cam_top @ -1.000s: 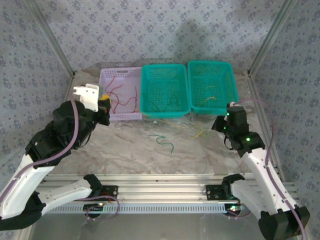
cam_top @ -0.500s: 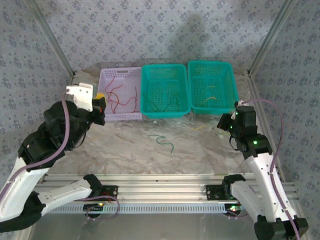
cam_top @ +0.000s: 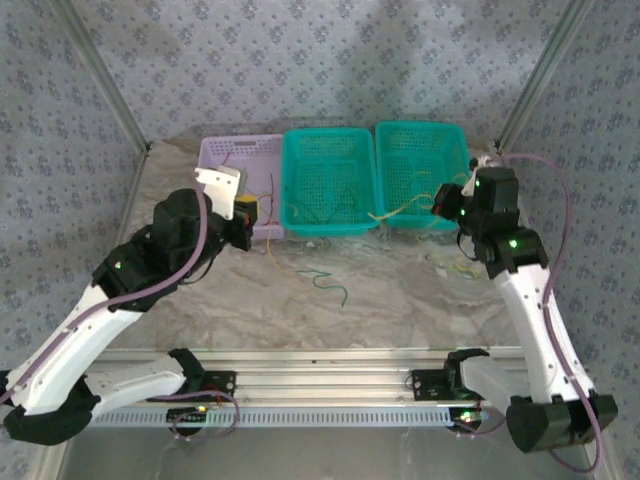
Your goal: Untangle the cables
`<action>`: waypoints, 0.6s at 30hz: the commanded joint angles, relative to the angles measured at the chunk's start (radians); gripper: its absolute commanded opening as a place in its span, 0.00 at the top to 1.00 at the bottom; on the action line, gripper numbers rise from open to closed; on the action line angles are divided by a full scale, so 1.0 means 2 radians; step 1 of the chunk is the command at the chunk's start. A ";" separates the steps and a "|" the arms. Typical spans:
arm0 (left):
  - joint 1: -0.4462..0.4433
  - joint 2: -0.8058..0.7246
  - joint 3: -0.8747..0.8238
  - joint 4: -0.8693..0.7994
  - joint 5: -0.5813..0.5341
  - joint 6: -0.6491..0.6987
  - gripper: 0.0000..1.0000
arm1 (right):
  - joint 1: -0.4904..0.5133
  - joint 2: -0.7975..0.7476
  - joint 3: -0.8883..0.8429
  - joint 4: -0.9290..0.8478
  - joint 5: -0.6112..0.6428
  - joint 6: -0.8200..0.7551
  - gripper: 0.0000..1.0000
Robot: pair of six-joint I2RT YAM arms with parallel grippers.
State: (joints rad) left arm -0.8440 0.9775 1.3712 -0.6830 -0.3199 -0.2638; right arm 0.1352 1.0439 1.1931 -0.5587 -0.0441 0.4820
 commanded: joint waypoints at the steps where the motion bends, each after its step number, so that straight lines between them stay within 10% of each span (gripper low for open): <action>1: 0.001 -0.002 -0.005 0.039 0.030 -0.017 1.00 | -0.009 0.047 0.053 0.022 -0.011 0.005 1.00; 18: -0.010 0.017 -0.050 0.078 0.076 -0.052 1.00 | -0.052 0.409 0.320 0.010 -0.026 0.008 1.00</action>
State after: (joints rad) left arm -0.8520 1.0046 1.2713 -0.5709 -0.1928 -0.3462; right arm 0.0422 1.7905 1.7370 -0.4881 -0.0963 0.5007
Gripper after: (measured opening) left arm 0.041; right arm 0.049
